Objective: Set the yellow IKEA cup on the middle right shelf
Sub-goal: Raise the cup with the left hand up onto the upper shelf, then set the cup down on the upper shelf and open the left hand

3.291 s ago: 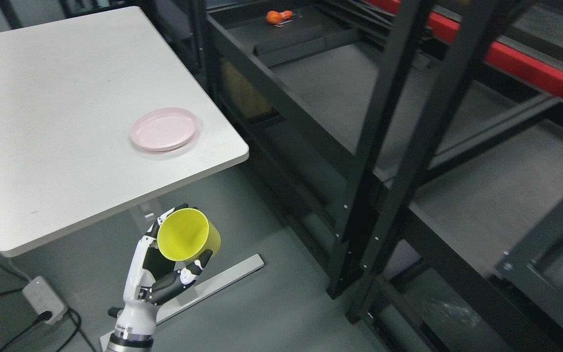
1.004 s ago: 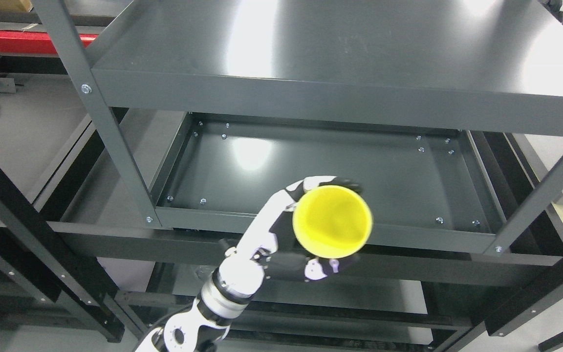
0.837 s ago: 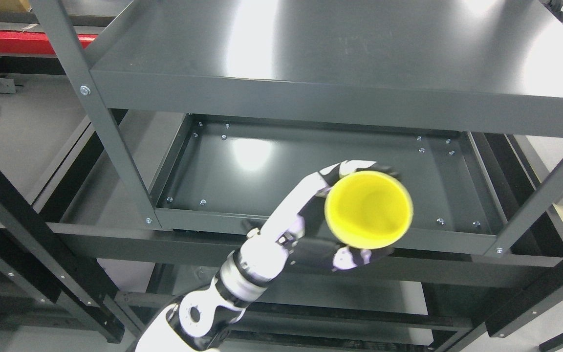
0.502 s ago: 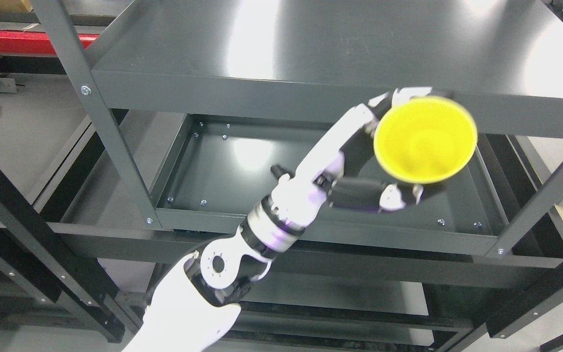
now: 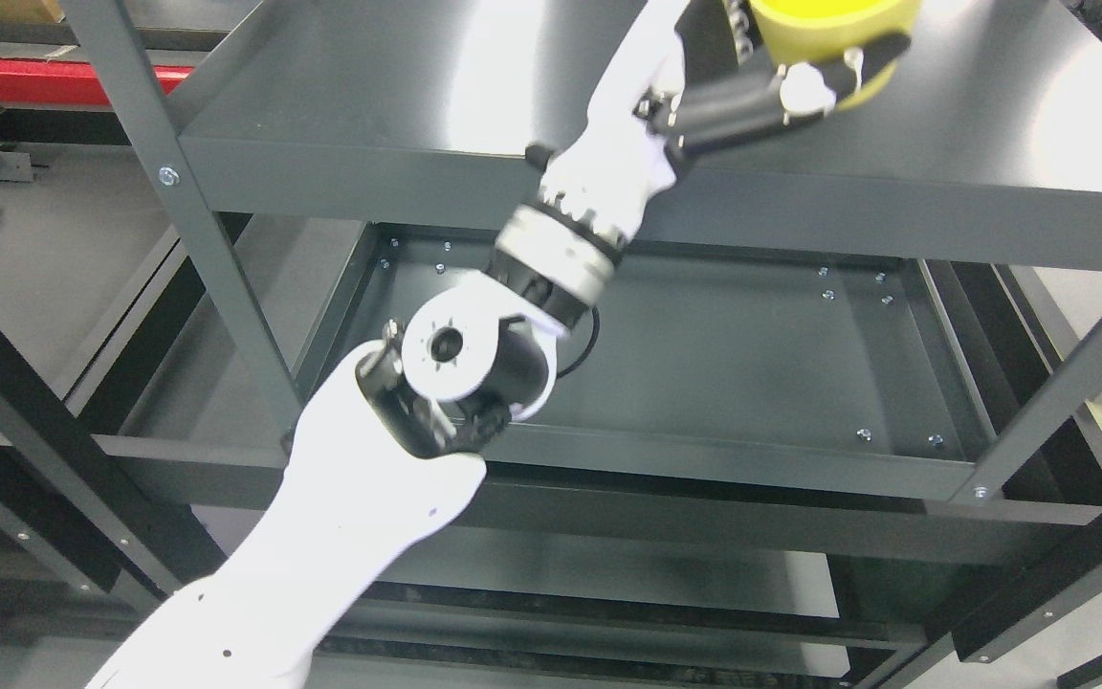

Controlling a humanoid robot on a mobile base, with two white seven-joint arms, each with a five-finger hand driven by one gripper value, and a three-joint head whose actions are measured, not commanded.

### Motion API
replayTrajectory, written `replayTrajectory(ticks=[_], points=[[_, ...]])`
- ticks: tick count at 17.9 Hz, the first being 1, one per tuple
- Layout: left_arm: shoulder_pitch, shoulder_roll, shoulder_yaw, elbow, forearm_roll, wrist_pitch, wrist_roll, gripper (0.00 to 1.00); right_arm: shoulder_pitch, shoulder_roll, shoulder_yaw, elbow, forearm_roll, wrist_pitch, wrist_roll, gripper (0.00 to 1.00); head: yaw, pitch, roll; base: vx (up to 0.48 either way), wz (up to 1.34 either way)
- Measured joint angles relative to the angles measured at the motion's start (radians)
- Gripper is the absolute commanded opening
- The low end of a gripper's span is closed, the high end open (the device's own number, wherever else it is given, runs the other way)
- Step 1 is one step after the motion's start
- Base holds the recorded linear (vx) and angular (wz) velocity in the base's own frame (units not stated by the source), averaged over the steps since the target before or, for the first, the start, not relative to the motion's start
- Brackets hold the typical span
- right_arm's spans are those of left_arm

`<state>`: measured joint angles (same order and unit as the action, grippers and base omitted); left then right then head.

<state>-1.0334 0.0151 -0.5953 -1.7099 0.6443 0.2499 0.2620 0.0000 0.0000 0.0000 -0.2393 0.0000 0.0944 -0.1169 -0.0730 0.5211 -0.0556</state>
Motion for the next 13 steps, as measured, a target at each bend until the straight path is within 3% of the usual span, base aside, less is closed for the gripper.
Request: replayTrajectory(ticks=[4, 9, 10, 13], points=[[-0.072, -0.005, 0.054, 0.073, 0.114, 0.203, 0.023, 0.02, 0.000, 0.000, 0.000, 0.000, 0.000, 0.000, 0.000, 0.99, 0.0000, 0.000, 0.000, 0.000, 0.00], [-0.109, -0.009, 0.096, 0.144, 0.144, 0.267, 0.025, 0.12, 0.000, 0.000, 0.000, 0.000, 0.000, 0.000, 0.000, 0.99, 0.0000, 0.000, 0.000, 0.000, 0.00], [-0.114, -0.009, 0.103, 0.157, 0.139, 0.270, 0.025, 0.18, 0.000, 0.000, 0.000, 0.000, 0.000, 0.000, 0.000, 0.99, 0.0000, 0.000, 0.000, 0.000, 0.00], [-0.123, -0.011, 0.117, 0.184, 0.130, 0.298, 0.021, 0.48, 0.000, 0.000, 0.000, 0.000, 0.000, 0.000, 0.000, 0.99, 0.0000, 0.000, 0.000, 0.000, 0.00]])
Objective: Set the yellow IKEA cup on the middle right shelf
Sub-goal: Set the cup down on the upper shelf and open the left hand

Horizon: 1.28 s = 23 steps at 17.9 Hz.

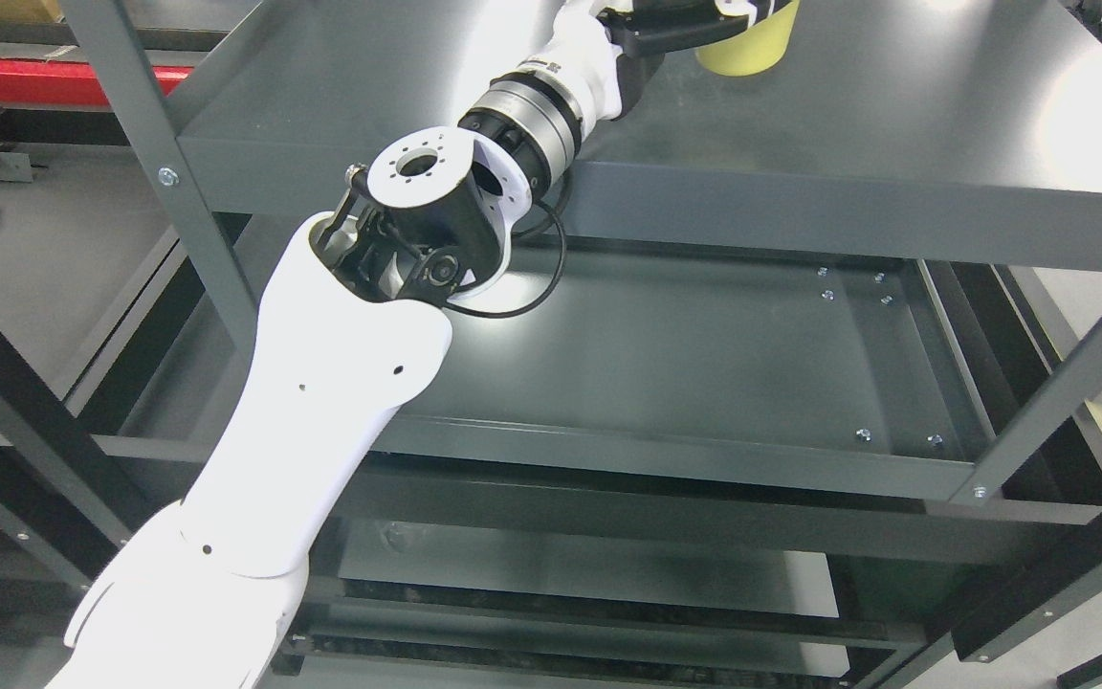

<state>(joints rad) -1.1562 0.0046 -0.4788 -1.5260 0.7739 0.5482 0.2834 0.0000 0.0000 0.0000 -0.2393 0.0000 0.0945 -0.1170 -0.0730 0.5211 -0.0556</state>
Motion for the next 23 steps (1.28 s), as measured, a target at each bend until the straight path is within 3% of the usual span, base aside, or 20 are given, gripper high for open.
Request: replayTrajectory(ticks=[3, 7, 10, 23], points=[[-0.006, -0.001, 0.010, 0.017, -0.005, 0.053, -0.034, 0.72, 0.000, 0.000, 0.000, 0.000, 0.000, 0.002, 0.000, 0.99, 0.0000, 0.000, 0.000, 0.000, 0.00], [-0.011, -0.002, 0.019, 0.034, -0.011, 0.105, -0.066, 0.83, 0.000, 0.000, 0.000, 0.000, 0.000, 0.004, 0.000, 0.99, 0.0000, 0.000, 0.000, 0.000, 0.00], [-0.014, -0.003, 0.027, 0.044, -0.016, 0.122, -0.076, 0.98, 0.000, 0.000, 0.000, 0.000, 0.000, 0.002, 0.000, 0.99, 0.0000, 0.000, 0.000, 0.000, 0.00], [-0.051, -0.004, 0.138, -0.001, -0.047, 0.125, -0.082, 0.99, 0.000, 0.000, 0.000, 0.000, 0.000, -0.001, 0.000, 0.99, 0.0000, 0.000, 0.000, -0.002, 0.00]])
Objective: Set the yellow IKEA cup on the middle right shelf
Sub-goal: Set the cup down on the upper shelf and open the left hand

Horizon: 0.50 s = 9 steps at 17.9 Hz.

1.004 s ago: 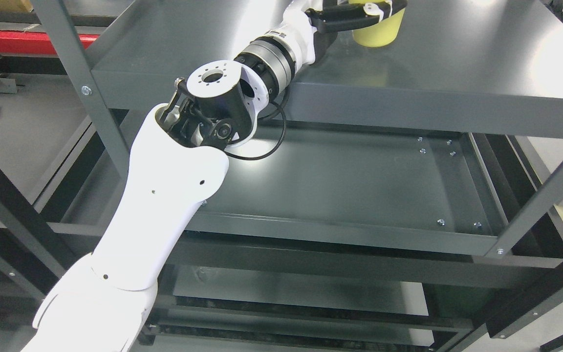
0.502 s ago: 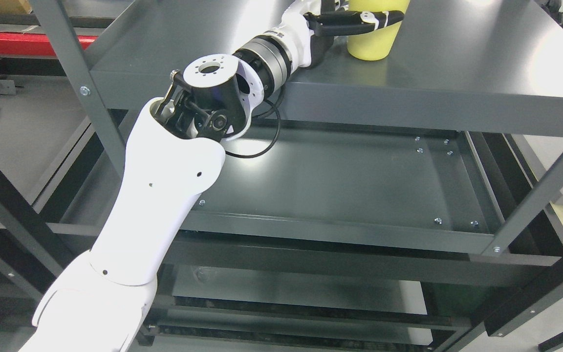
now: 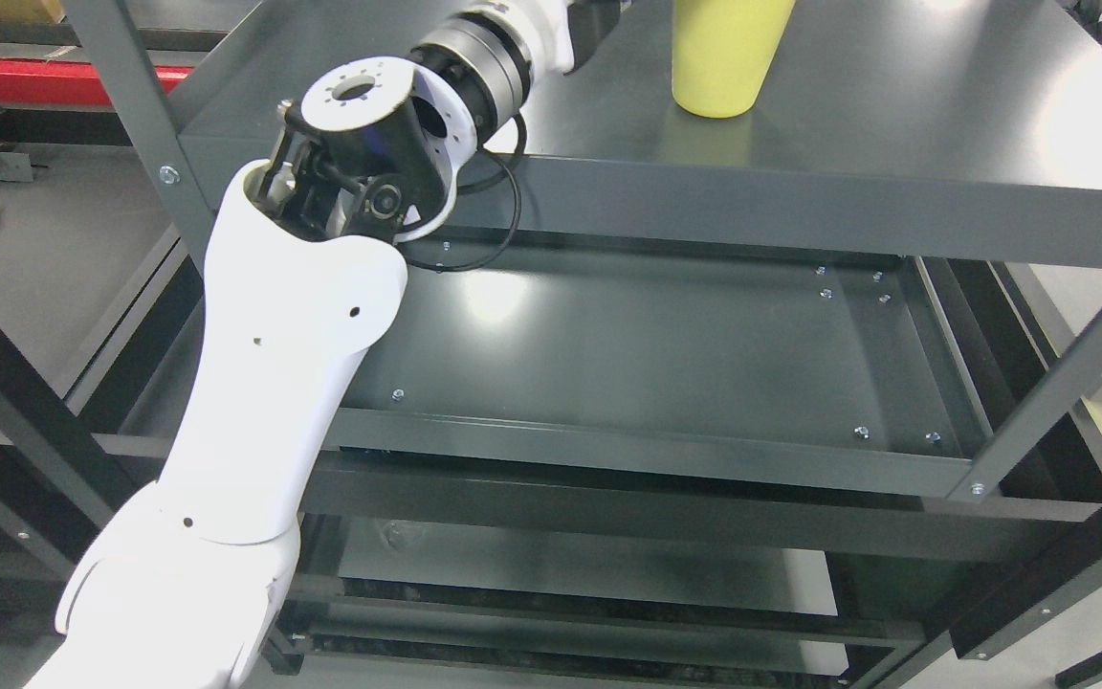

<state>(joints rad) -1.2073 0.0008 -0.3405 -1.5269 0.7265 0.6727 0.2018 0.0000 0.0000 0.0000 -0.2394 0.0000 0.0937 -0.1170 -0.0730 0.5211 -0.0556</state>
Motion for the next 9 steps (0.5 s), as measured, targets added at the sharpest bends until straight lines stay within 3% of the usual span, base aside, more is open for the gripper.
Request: replayTrajectory(ticks=[4, 9], points=[[-0.003, 0.000, 0.042, -0.042, 0.000, -0.006, -0.091, 0.99, 0.000, 0.000, 0.000, 0.000, 0.000, 0.000, 0.000, 0.99, 0.0000, 0.000, 0.000, 0.000, 0.00], [0.027, 0.012, 0.085, -0.102, 0.000, -0.010, -0.450, 0.98, 0.000, 0.000, 0.000, 0.000, 0.000, 0.000, 0.000, 0.99, 0.0000, 0.000, 0.000, -0.001, 0.00]])
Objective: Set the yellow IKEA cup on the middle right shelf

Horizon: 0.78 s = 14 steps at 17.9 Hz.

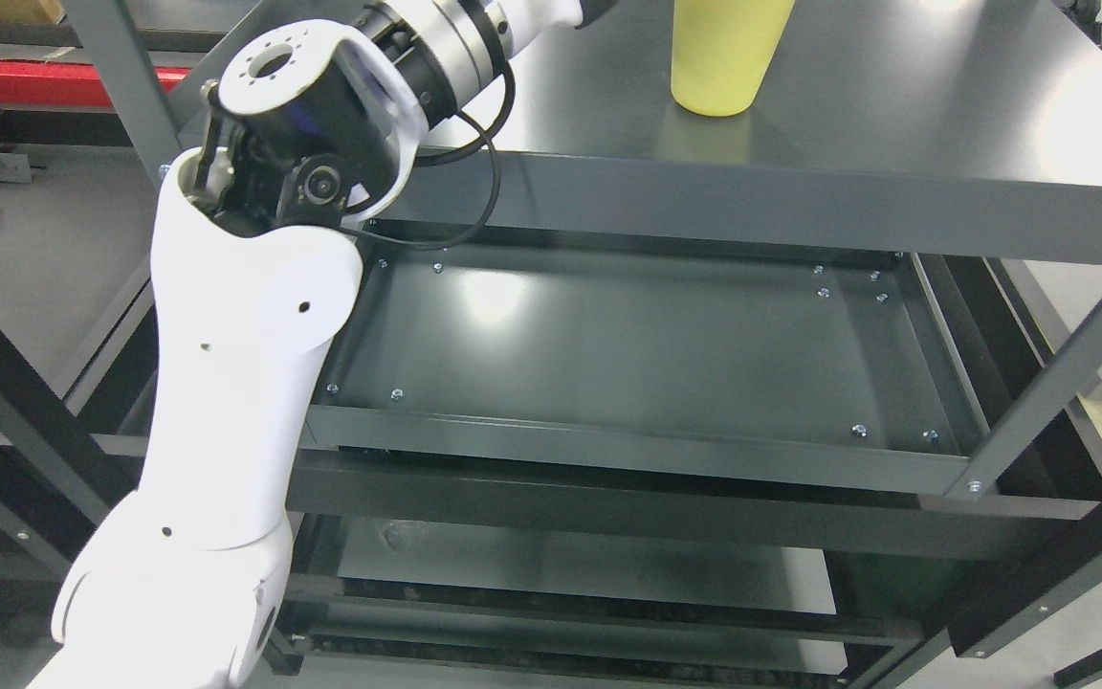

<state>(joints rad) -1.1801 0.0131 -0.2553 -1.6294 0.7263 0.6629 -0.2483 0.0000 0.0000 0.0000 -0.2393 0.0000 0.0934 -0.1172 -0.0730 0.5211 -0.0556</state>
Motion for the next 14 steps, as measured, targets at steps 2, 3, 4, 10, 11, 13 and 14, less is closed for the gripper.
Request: replayTrajectory(ticks=[2, 3, 4, 10, 11, 13, 14], points=[[0.020, 0.019, 0.017, -0.023, 0.000, -0.001, -0.162, 0.98, 0.000, 0.000, 0.000, 0.000, 0.000, 0.000, 0.000, 0.99, 0.0000, 0.000, 0.000, 0.000, 0.00], [0.032, 0.030, 0.024, -0.034, 0.000, -0.001, -0.237, 0.98, 0.000, 0.000, 0.000, 0.000, 0.000, 0.000, 0.000, 0.99, 0.0000, 0.000, 0.000, -0.016, 0.00], [0.043, 0.042, 0.030, -0.043, 0.001, -0.001, -0.308, 0.98, 0.000, 0.000, 0.000, 0.000, 0.000, 0.000, 0.000, 0.99, 0.0000, 0.000, 0.000, -0.016, 0.00], [0.184, 0.129, 0.041, -0.094, 0.006, -0.004, -0.747, 0.98, 0.000, 0.000, 0.000, 0.000, 0.000, 0.000, 0.000, 0.99, 0.0000, 0.000, 0.000, -0.053, -0.02], [0.210, 0.137, 0.032, -0.099, 0.006, -0.004, -0.767, 0.98, 0.000, 0.000, 0.000, 0.000, 0.000, 0.000, 0.000, 0.99, 0.0000, 0.000, 0.000, -0.091, -0.05], [0.281, 0.149, 0.001, -0.107, 0.004, -0.004, -0.787, 0.98, 0.000, 0.000, 0.000, 0.000, 0.000, 0.000, 0.000, 0.99, 0.0000, 0.000, 0.000, -0.095, -0.05], [0.321, 0.151, -0.016, -0.109, -0.003, -0.003, -0.790, 0.98, 0.000, 0.000, 0.000, 0.000, 0.000, 0.000, 0.000, 0.99, 0.0000, 0.000, 0.000, -0.092, -0.03]])
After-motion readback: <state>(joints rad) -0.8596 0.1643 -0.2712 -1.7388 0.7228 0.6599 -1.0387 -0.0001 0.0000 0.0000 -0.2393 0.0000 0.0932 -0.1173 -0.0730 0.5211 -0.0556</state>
